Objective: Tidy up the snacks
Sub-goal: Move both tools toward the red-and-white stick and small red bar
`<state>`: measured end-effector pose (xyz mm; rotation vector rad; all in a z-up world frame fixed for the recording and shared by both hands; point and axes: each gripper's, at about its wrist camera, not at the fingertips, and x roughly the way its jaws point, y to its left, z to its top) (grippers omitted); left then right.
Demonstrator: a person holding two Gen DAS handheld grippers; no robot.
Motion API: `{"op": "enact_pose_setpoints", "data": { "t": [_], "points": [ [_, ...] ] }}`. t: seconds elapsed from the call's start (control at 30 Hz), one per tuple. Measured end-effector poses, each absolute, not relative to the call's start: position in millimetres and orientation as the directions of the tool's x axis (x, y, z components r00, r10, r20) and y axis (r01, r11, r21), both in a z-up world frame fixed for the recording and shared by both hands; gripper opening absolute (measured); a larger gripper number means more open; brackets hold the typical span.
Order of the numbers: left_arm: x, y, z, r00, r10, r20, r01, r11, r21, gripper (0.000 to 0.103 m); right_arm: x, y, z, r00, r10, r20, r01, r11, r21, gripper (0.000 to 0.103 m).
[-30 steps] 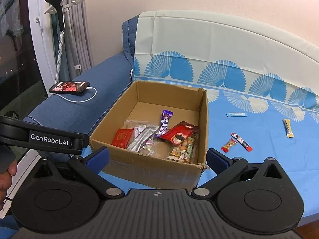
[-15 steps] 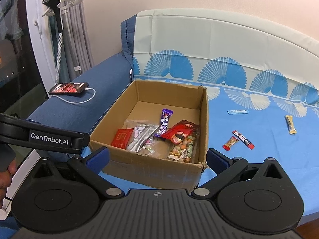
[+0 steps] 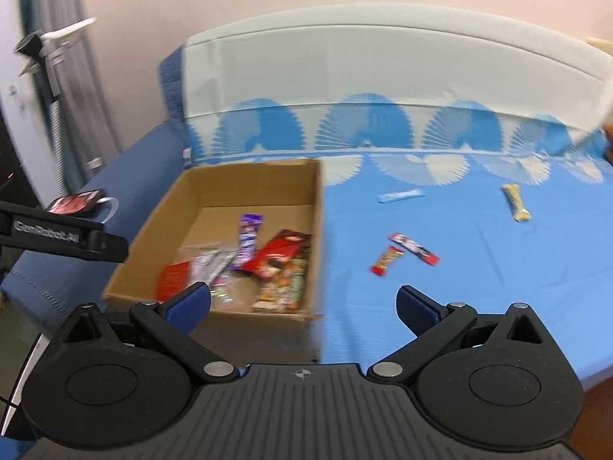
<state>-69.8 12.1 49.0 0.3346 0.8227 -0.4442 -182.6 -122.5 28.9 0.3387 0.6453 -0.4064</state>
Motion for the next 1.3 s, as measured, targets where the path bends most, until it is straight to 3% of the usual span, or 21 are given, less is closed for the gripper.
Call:
{"op": "enact_pose_setpoints", "data": {
  "t": [0.3,0.57,0.77,1.03,1.2,1.3],
  "points": [
    [-62,-107,33,0.479,-0.311,-0.820,0.660,0.744,0.104,0.103,-216,-215,2,0.632,-0.410,-0.658,0.654,0.737,0.169,0.103],
    [-36,-224,-22,0.385,-0.244,-0.890,0.752,0.642,0.150,0.103,-220,-295,-34,0.553,-0.486,-0.677,0.736,0.665,0.124,0.103],
    [7,-310,-92,0.336,-0.130,-0.933,0.811,0.544,0.216,0.103,-173,-336,-84,0.545,-0.458,-0.702,0.636,0.772,-0.010,0.103],
    [55,-361,-174,0.270,0.038,-0.962,0.861,0.437,0.259,0.103,-103,-373,-154,0.563,-0.294,-0.773,0.455,0.891,-0.008,0.103],
    [72,-370,-208,0.333,0.147,-0.931,0.878,0.310,0.363,0.103,-61,-383,-187,0.577,-0.219,-0.787,0.307,0.951,-0.039,0.103],
    [85,-372,-215,0.261,0.138,-0.955,0.902,0.318,0.292,0.103,-37,-385,-201,0.593,-0.181,-0.785,0.225,0.973,-0.054,0.103]
  ]
}}
